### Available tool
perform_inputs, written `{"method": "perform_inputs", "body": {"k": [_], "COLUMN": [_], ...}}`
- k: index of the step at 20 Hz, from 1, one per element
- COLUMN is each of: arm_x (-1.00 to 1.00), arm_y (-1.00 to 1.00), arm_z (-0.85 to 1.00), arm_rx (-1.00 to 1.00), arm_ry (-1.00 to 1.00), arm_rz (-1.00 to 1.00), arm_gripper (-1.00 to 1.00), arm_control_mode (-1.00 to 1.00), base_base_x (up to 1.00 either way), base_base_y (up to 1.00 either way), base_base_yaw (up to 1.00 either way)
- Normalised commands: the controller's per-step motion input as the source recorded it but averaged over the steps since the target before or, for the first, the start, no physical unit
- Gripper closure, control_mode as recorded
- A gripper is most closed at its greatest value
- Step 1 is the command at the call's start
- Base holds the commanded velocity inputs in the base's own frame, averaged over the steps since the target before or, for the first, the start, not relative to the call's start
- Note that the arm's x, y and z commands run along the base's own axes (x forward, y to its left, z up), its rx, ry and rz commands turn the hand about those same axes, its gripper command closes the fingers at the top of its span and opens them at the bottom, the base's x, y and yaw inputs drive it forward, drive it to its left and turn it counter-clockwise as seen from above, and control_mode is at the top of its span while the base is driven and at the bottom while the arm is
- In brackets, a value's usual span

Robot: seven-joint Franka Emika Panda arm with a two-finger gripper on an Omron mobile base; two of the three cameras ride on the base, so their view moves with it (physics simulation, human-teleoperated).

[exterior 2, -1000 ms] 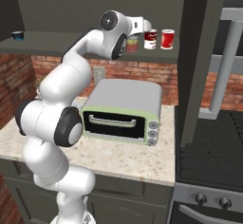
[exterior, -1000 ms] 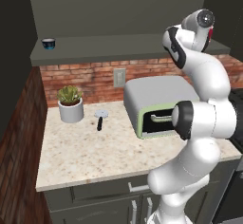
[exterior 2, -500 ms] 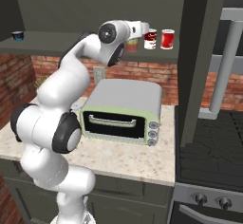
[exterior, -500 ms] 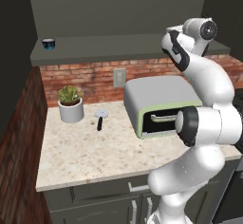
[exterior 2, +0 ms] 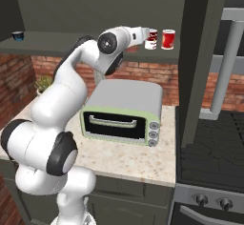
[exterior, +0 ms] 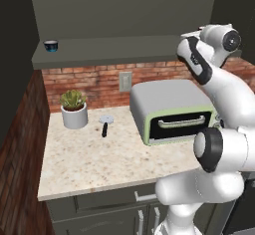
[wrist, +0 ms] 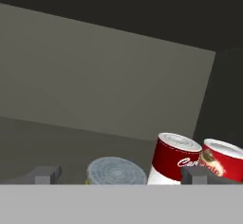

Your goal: Pick the cans from the counter and place them in their designated side in the cabinet.

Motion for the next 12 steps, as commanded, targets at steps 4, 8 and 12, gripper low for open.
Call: {"method": "perform_inputs", "body": {"k": [4,8,12], "arm_x": [-0.55,-0.63,-0.76], "arm_y": [0.21,0.34,0.39], "arm_z": [0.13,0.01,0.00], "arm_rx": [-0.07,-0.11,-0.11], "arm_ry": [0.28,0.18,-0.03], "arm_rz": [0.00,0.00,0.04], "arm_gripper": [-1.00,-1.00,-1.00], "arm_control_mode": [-1.00,-1.00,-1.00], "base_base_x": [0.00,0.00,0.00], "base_base_y": [0.00,0.00,0.00], "base_base_yaw": [0.00,0.00,0.00]}}
